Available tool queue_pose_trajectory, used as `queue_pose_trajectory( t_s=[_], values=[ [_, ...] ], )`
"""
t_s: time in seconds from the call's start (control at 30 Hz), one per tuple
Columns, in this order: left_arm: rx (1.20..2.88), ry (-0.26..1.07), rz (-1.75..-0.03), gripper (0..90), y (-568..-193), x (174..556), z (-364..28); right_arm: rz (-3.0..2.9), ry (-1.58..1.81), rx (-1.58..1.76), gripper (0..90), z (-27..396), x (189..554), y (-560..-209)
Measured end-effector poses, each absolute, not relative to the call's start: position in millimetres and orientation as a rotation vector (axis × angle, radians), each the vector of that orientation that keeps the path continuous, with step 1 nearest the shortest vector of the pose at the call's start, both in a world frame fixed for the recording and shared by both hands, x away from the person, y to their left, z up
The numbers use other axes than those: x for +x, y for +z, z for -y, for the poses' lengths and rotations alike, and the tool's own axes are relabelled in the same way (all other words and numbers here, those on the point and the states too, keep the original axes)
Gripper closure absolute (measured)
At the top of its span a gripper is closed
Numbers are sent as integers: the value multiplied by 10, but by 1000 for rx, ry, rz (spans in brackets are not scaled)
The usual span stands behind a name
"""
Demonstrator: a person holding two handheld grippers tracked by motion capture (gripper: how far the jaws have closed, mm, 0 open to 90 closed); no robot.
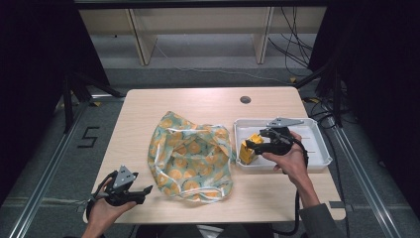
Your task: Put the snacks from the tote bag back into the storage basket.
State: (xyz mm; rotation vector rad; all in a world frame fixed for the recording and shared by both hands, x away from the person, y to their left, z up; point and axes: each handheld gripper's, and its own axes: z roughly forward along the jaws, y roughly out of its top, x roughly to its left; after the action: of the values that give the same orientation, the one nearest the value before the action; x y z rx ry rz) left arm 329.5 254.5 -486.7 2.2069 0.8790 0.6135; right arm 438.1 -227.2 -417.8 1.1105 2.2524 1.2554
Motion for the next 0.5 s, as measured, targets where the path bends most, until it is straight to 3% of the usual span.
queue_pose_trajectory(
  t_s=[0.1, 0.4, 0.5],
  values=[
    [2206, 617, -873, 286, -4869, 3299, -2545, -2240, 1285, 1133, 318, 2354, 4335, -4156],
    [2213, 610, -870, 291, -4869, 3301, -2542, -2234, 1292, 1069, 863, 2553, 4219, -4128],
    [2211, 613, -873, 293, -4871, 3299, -2539, -2205, 1267, 1049, 900, 2622, 4234, -4126]
  ],
)
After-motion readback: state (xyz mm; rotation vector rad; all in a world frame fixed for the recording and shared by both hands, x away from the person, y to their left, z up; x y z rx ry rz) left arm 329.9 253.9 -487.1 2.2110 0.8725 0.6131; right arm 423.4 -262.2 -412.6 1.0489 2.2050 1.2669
